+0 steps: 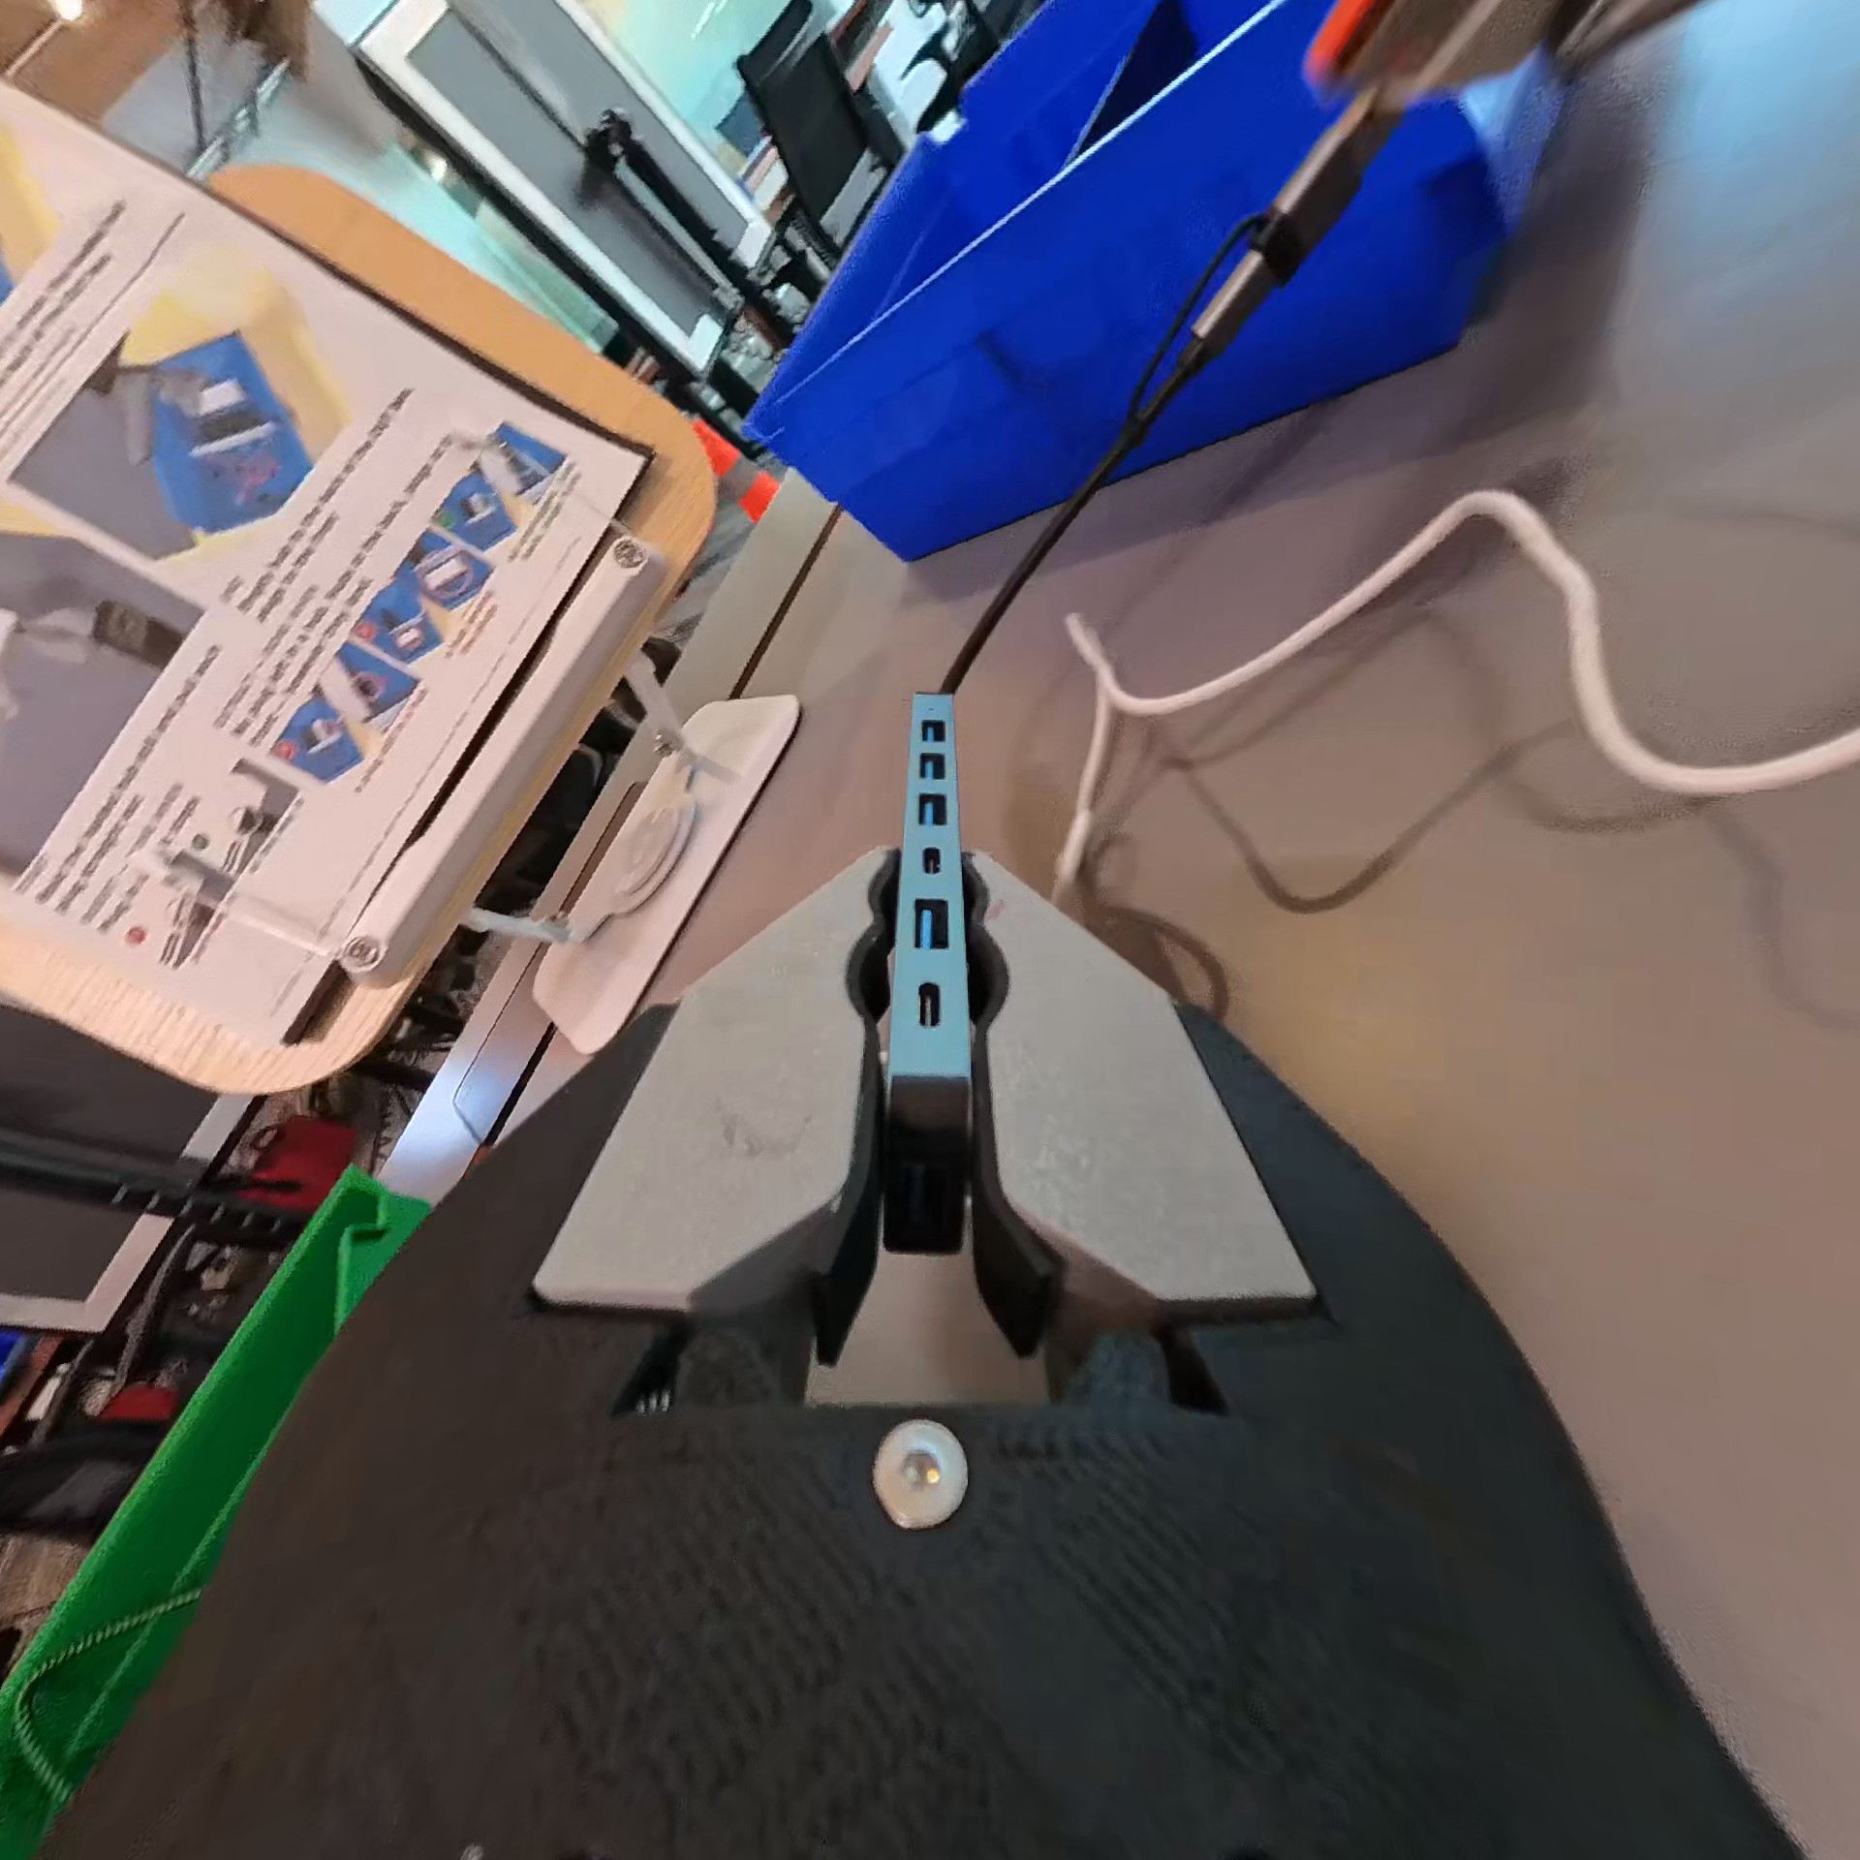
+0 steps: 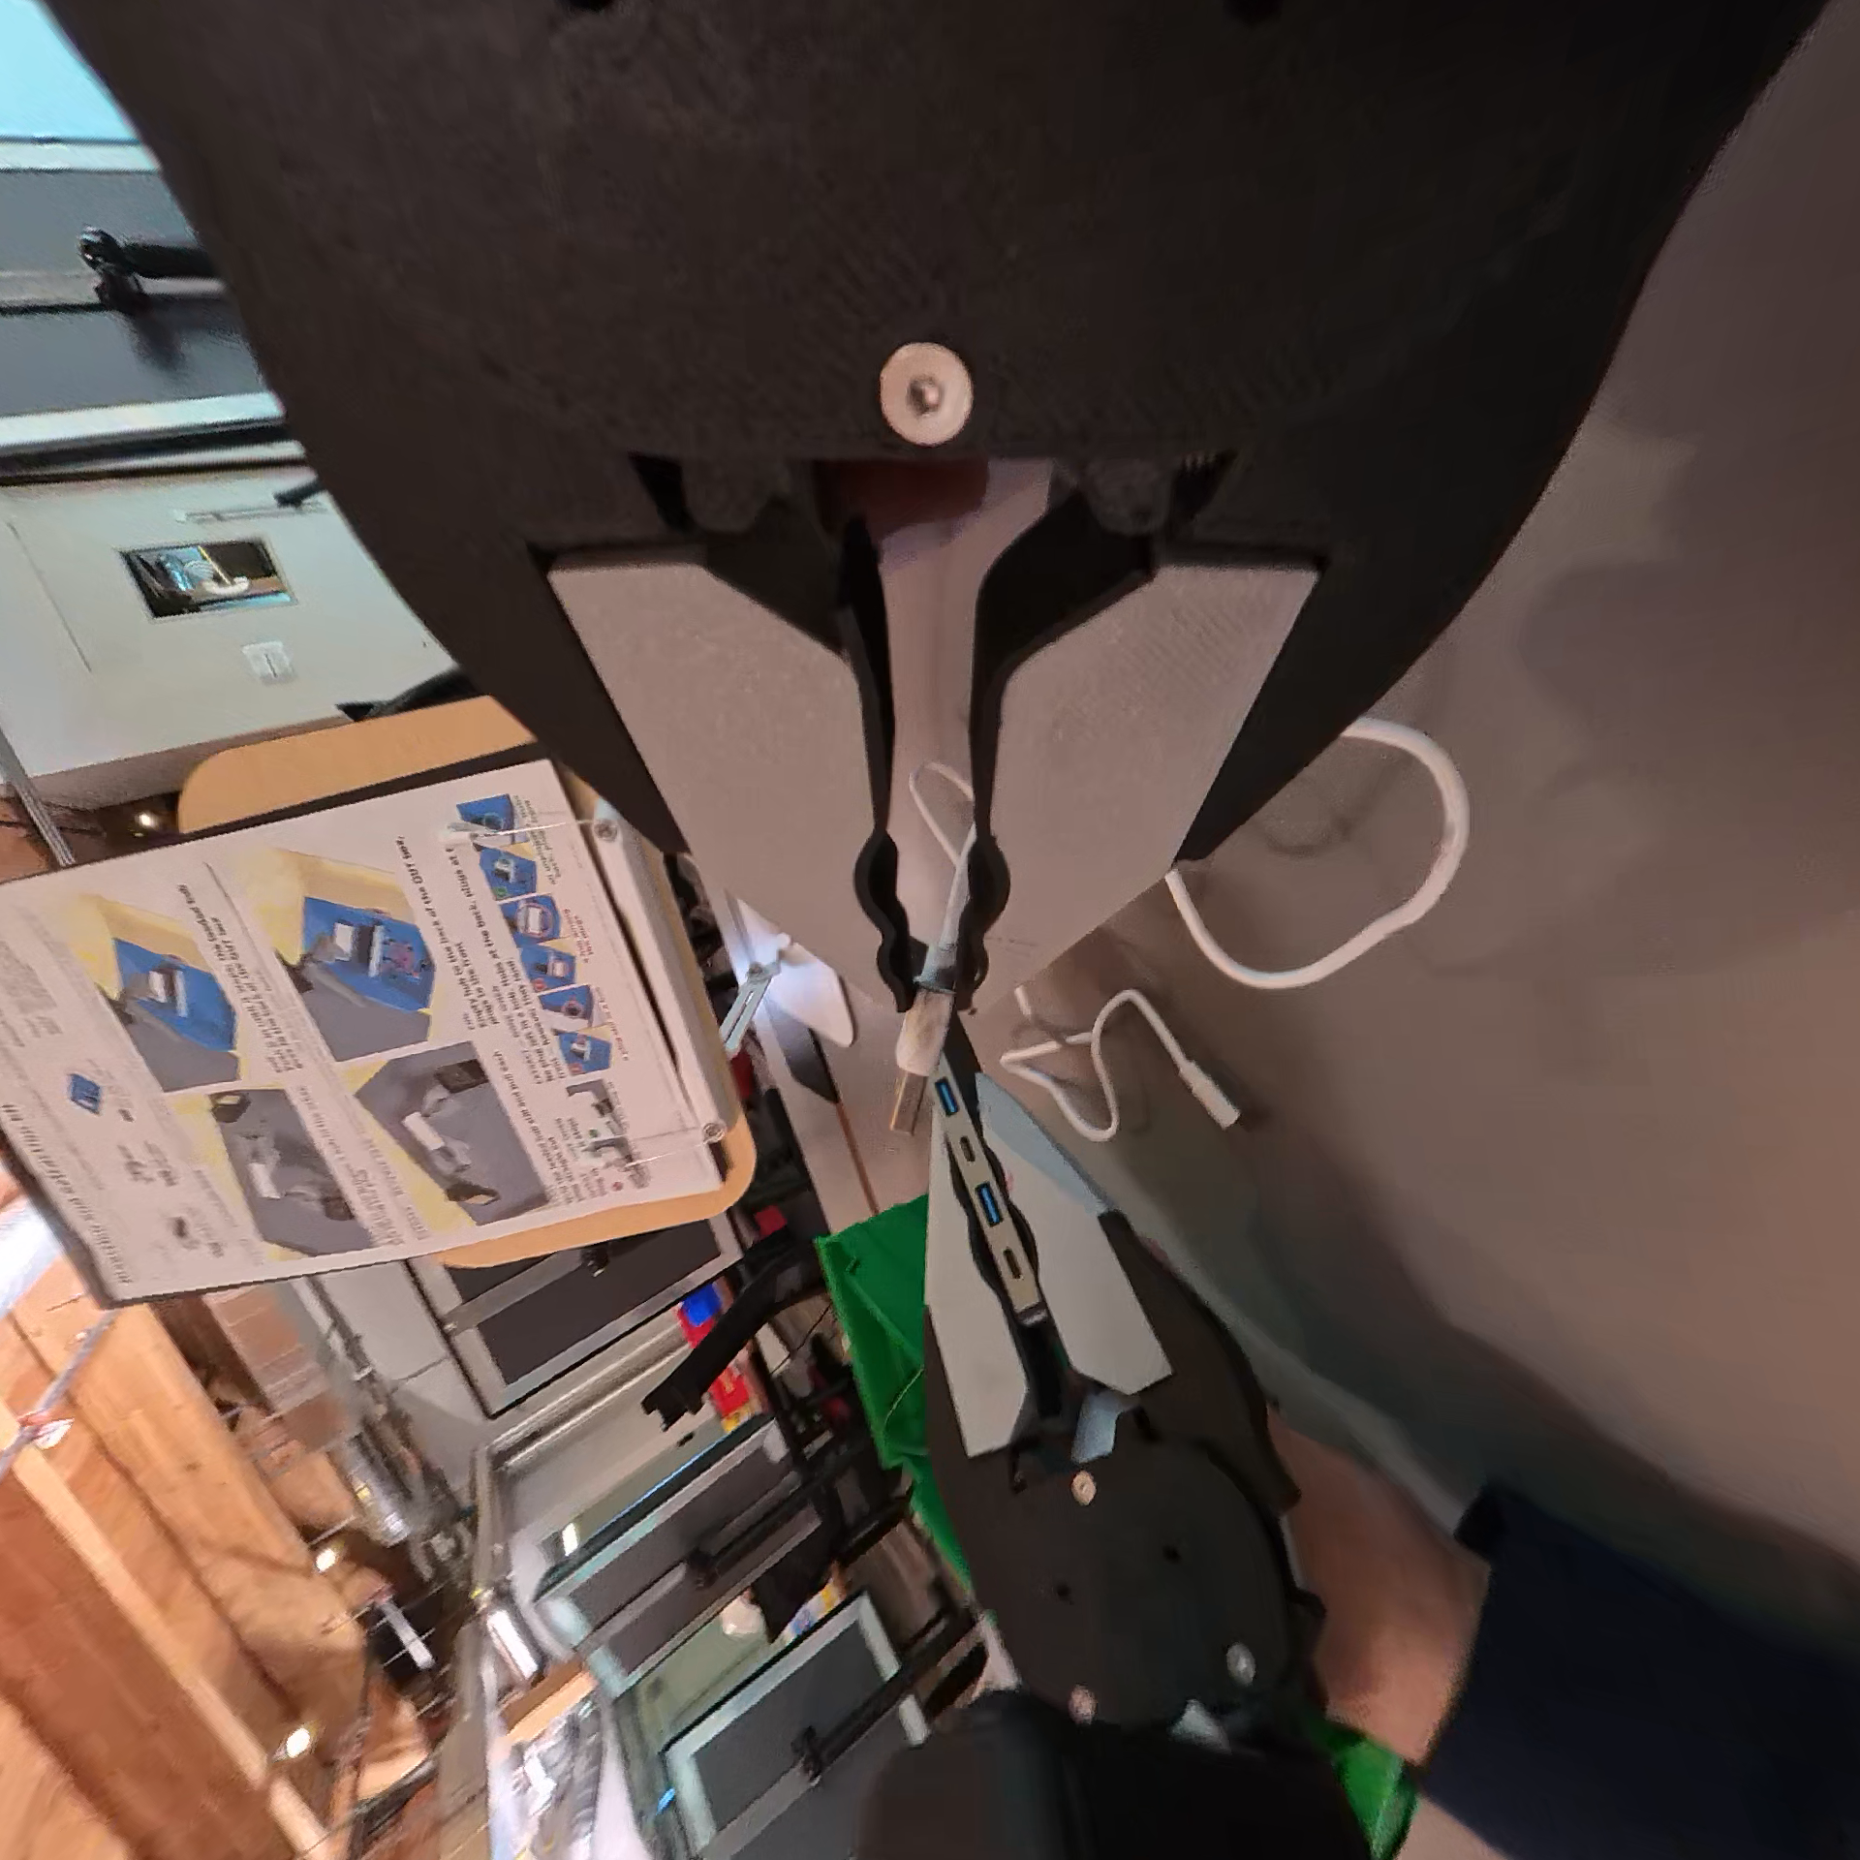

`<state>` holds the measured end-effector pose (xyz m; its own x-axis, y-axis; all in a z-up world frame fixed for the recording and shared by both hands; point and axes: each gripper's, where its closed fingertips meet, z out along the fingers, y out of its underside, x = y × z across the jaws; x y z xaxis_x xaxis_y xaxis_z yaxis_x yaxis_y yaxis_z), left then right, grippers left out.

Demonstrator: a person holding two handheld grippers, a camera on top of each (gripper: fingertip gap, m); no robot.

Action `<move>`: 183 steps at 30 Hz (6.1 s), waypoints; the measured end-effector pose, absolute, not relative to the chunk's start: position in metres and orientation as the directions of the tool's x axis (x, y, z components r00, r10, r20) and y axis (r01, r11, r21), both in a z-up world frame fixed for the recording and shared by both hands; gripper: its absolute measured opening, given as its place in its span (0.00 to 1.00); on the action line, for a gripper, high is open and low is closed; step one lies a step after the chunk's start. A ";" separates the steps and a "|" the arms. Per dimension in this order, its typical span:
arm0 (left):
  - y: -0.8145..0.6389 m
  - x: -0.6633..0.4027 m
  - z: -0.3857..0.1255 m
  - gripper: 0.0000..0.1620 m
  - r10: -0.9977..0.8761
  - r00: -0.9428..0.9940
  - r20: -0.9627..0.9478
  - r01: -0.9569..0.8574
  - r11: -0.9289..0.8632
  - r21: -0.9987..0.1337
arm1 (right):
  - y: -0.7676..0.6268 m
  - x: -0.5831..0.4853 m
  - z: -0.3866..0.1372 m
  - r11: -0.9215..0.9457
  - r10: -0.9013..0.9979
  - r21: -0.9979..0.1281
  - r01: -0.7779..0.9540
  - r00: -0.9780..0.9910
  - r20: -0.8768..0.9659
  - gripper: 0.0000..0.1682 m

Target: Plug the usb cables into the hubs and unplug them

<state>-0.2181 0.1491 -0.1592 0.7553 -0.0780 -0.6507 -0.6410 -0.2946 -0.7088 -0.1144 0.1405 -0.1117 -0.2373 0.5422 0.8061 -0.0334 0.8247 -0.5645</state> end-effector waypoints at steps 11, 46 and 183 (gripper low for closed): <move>0.150 -0.221 -0.176 0.04 -0.122 0.774 -0.622 -0.619 -0.353 -0.701 | 0.163 -0.140 -0.198 0.892 0.450 -0.388 0.233 -0.365 0.815 0.04; 0.147 -0.244 -0.196 0.04 -0.088 0.792 -0.604 -0.558 -0.505 -0.659 | 0.105 -0.117 -0.172 -0.197 0.758 -0.621 0.758 -0.283 -0.587 0.14; 0.137 -0.184 -0.127 0.04 -0.085 0.756 -0.649 -0.653 -0.026 -0.757 | 0.177 -0.190 -0.147 0.940 0.334 -0.224 0.257 -0.558 0.760 0.08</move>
<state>-0.1842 0.1374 -0.1267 0.7563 -0.0853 -0.6487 -0.6525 -0.0258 -0.7573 -0.1898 0.1766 -0.1467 -0.5575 0.3337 0.7601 0.2574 0.9400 -0.2239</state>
